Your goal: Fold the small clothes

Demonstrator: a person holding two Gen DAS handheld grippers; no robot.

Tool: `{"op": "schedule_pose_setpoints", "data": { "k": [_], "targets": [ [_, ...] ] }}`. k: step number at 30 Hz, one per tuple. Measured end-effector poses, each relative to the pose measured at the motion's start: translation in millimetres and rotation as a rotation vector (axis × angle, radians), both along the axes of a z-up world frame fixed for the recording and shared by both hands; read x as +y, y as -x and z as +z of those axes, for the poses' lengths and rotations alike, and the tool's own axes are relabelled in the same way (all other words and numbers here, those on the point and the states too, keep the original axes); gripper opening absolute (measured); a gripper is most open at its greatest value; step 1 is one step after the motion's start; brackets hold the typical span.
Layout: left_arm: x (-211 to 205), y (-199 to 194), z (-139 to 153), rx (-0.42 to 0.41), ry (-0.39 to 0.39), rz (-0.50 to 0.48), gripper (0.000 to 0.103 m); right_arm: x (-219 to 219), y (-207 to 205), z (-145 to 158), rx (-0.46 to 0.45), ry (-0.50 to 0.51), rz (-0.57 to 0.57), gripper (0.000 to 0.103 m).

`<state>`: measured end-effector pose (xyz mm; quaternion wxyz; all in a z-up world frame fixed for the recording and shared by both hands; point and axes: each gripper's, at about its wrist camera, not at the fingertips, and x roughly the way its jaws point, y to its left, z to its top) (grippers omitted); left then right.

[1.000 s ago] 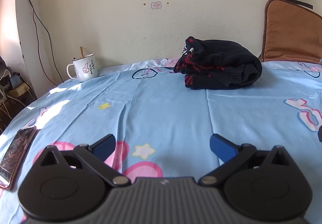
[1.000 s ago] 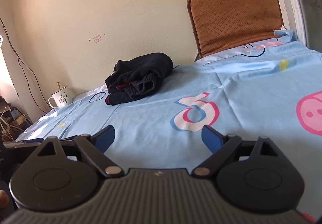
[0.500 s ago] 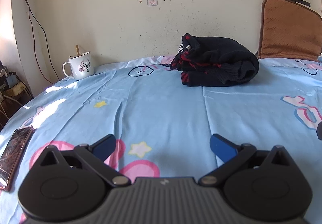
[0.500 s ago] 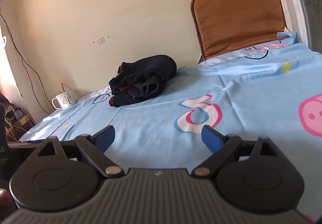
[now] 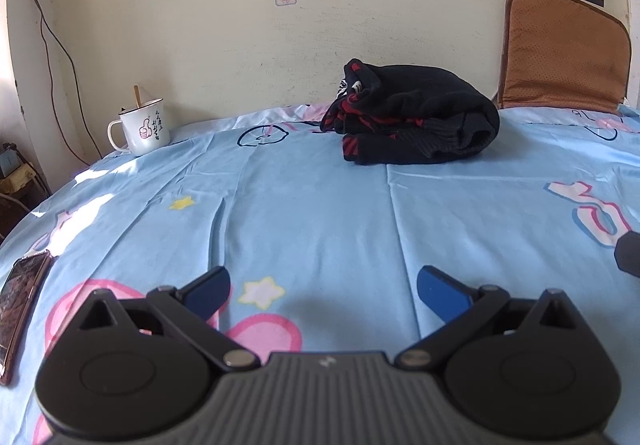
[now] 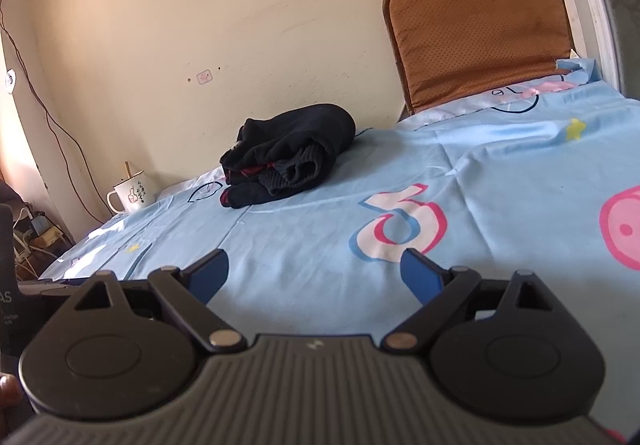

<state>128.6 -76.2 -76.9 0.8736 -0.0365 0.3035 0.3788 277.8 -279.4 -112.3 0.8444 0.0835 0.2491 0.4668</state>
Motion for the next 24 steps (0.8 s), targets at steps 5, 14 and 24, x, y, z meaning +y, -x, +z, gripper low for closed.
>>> {"op": "schedule_pose_setpoints", "data": {
  "k": [5, 14, 24],
  "targets": [
    [0.2, -0.3, -0.3, 0.007, 0.003, 0.010, 0.103, 0.1, 0.7, 0.1, -0.002, -0.002, 0.000, 0.095],
    [-1.1, 1.0, 0.5, 0.007, -0.014, 0.015, 0.103, -1.1, 1.8, 0.3, -0.006, -0.007, 0.000, 0.095],
    [-2.4, 2.7, 1.6, 0.009, -0.025, 0.017, 0.103, -1.8, 2.2, 0.2, -0.006, -0.008, 0.000, 0.095]
  ]
}}
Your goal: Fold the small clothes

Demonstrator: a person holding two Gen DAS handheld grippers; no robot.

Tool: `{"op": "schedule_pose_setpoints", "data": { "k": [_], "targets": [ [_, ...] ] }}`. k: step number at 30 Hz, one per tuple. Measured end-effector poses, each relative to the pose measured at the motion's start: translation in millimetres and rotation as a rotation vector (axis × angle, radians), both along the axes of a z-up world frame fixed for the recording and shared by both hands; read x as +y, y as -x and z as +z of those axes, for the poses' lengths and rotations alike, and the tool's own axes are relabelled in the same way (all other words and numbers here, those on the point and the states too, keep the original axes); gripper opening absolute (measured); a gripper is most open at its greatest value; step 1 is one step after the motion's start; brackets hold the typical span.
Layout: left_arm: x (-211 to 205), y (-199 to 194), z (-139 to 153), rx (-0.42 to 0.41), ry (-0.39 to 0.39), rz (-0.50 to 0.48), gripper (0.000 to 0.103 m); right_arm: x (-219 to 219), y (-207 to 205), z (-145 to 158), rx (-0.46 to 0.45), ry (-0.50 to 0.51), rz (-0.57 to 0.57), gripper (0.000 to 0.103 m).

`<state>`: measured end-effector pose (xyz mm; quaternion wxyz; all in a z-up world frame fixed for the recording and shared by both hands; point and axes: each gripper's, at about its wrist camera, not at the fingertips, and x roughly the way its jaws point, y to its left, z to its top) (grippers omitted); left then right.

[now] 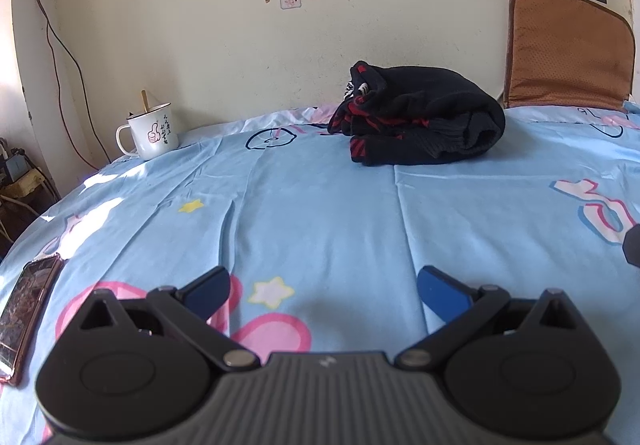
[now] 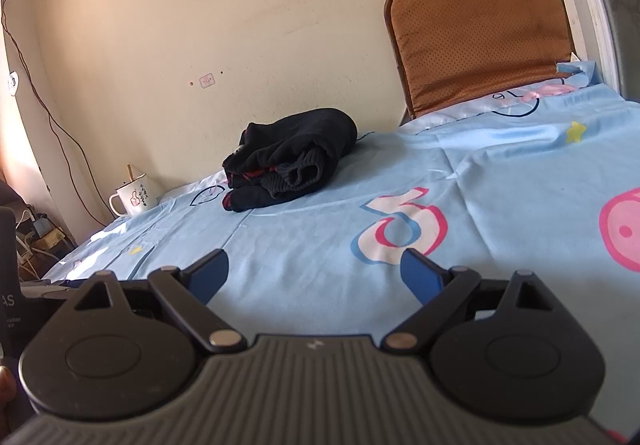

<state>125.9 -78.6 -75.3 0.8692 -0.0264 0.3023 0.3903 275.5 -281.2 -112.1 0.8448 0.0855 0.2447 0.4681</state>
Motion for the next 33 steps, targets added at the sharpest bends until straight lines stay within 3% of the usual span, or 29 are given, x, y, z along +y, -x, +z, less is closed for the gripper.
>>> {"op": "schedule_pose_setpoints", "data": {
  "k": [9, 33],
  "targets": [
    [-2.1, -0.7, -3.7, 0.049, -0.013, 0.017, 0.103, -0.1, 0.3, 0.1, 0.000, 0.000, 0.000, 0.095],
    [-1.8, -0.9, -4.1, 0.057, -0.019, 0.019, 0.103, 0.4, 0.9, 0.8, 0.000, 0.000, 0.001, 0.095]
  ]
}}
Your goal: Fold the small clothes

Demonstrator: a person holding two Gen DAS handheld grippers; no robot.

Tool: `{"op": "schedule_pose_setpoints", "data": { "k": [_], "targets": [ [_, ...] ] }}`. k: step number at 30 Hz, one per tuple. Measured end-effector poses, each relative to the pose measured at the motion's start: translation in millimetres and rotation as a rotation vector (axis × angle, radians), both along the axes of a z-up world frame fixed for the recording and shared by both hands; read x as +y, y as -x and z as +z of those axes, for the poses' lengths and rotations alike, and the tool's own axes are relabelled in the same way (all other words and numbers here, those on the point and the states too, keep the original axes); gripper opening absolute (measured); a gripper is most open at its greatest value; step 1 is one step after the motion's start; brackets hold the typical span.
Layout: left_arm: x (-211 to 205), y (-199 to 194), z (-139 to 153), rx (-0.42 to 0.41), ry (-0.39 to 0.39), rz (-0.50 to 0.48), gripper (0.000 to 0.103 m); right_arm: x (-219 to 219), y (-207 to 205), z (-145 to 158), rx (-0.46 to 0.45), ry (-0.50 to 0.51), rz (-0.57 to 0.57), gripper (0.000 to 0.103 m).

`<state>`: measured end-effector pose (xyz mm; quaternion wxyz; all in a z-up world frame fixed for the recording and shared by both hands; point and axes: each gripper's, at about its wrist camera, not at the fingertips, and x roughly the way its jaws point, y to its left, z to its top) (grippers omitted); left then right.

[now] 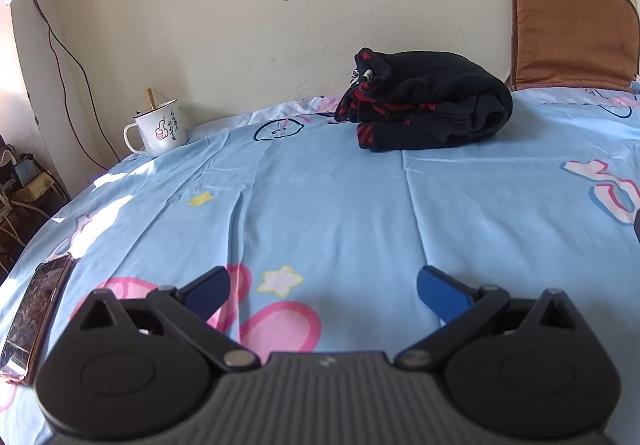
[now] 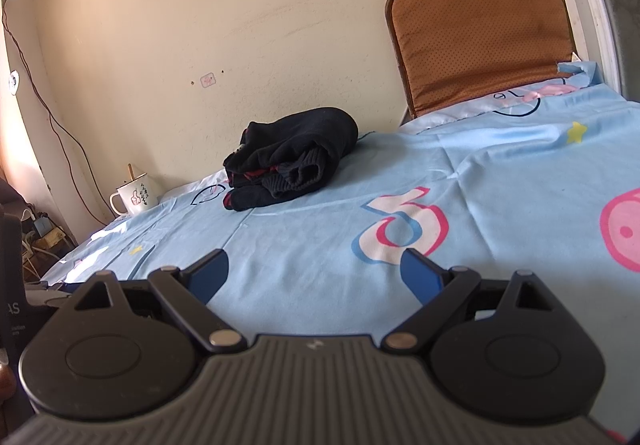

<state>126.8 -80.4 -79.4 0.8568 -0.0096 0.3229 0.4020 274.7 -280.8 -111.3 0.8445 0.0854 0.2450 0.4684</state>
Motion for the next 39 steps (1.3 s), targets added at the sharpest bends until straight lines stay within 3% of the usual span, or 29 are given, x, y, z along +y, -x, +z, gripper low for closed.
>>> {"op": "schedule_pose_setpoints", "data": {
  "k": [21, 39],
  "targets": [
    [-1.8, 7.8, 4.1, -0.038, -0.041, 0.011, 0.103, 3.4, -0.9, -0.2, 0.004, 0.012, 0.005, 0.095],
    [-1.7, 7.3, 3.6, -0.037, -0.027, 0.005, 0.103, 3.1, -2.5, -0.9, 0.003, 0.012, 0.007, 0.095]
  ]
}}
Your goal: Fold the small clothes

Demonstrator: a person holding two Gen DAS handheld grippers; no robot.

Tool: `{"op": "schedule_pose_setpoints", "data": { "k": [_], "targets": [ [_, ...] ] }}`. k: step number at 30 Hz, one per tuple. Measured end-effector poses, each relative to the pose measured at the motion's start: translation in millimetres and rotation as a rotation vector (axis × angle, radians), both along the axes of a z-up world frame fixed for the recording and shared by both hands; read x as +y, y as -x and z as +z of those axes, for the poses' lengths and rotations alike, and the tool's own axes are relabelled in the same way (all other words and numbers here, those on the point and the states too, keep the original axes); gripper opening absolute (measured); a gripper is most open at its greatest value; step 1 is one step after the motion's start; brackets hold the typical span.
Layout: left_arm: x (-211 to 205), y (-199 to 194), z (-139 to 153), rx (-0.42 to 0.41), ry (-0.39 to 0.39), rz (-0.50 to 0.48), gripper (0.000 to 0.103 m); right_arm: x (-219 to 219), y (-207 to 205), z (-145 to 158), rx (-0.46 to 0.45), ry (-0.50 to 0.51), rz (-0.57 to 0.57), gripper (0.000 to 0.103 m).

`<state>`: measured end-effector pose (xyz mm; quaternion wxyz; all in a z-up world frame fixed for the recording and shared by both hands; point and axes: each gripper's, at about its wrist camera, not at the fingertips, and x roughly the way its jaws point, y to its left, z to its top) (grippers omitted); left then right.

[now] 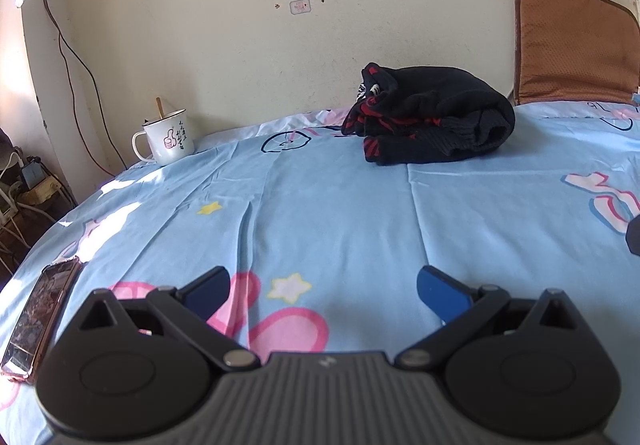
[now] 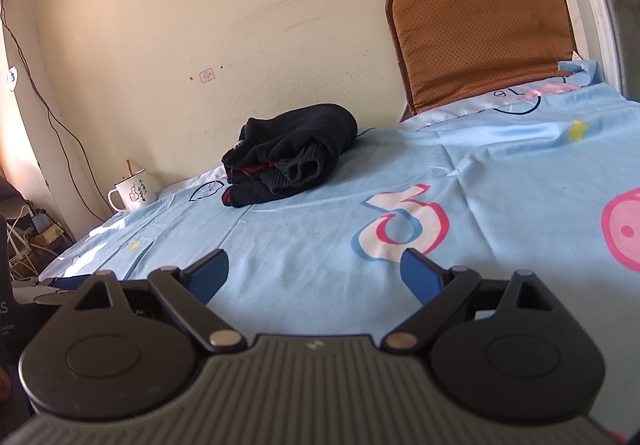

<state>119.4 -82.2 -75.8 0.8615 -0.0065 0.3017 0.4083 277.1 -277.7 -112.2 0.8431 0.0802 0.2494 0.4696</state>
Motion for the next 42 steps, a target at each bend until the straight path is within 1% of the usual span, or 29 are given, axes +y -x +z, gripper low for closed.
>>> {"op": "schedule_pose_setpoints", "data": {
  "k": [10, 16, 23, 42],
  "targets": [
    [-0.3, -1.3, -0.3, 0.005, 0.004, -0.011, 0.103, -0.4, -1.9, 0.0, 0.001, 0.002, 0.002, 0.095],
    [-0.3, -6.5, -3.1, 0.036, 0.012, -0.029, 0.103, -2.0, -1.9, 0.2, -0.004, -0.002, -0.002, 0.095],
    [2.3, -5.1, -2.7, 0.028, 0.033, -0.030, 0.103, -1.7, -1.6, 0.0, -0.008, -0.004, 0.001, 0.095],
    [0.6, -6.4, -3.3, 0.037, 0.024, -0.030, 0.103, -1.3, -0.6, -0.2, -0.006, -0.002, 0.003, 0.095]
  ]
}}
